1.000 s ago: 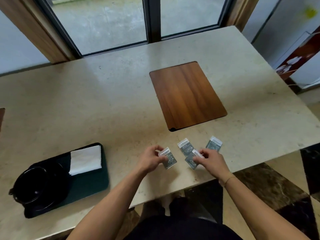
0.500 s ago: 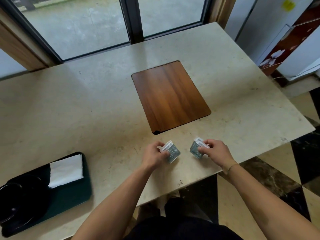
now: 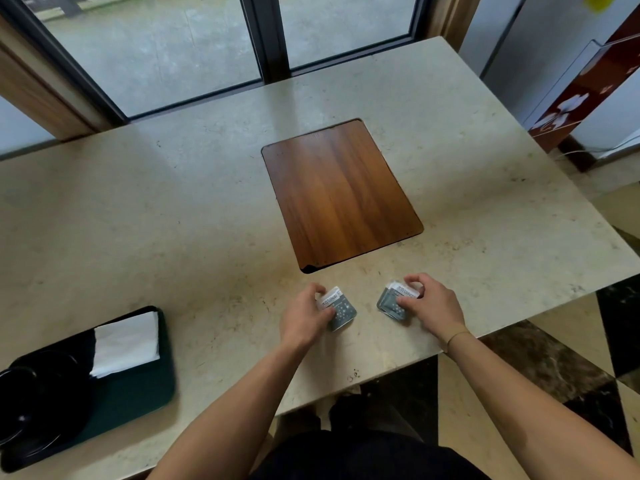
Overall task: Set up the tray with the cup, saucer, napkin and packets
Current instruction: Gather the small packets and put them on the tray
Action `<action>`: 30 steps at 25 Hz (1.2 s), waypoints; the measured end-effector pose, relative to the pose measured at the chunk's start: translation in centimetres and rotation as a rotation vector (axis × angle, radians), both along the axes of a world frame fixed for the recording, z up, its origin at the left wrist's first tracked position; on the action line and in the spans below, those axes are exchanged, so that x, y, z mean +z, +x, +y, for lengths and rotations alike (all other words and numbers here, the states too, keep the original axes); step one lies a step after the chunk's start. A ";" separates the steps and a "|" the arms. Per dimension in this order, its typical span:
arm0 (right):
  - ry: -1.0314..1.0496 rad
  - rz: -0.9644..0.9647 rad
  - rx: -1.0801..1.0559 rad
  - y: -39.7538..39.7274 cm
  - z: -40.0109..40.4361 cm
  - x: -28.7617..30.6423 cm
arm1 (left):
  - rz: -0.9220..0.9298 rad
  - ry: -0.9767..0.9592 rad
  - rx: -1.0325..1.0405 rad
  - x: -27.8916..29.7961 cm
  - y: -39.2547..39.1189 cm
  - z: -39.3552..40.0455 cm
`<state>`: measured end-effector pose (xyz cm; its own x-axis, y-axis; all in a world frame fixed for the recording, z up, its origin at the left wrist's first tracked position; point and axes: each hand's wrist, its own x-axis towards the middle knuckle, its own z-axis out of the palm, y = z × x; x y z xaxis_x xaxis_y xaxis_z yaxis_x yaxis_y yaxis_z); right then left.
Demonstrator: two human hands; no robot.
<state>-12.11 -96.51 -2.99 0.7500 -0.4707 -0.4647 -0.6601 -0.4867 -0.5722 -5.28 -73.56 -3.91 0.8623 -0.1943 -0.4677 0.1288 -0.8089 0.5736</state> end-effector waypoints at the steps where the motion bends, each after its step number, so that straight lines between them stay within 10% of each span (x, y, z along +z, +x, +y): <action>1: -0.031 0.013 0.021 0.1 0.0 -0.1 | -0.011 0.024 -0.006 -0.1 -0.1 0.0; 30: 0.064 0.119 0.165 0.1 2.2 1.1 | 0.046 0.006 -0.048 0.4 -0.2 -1.3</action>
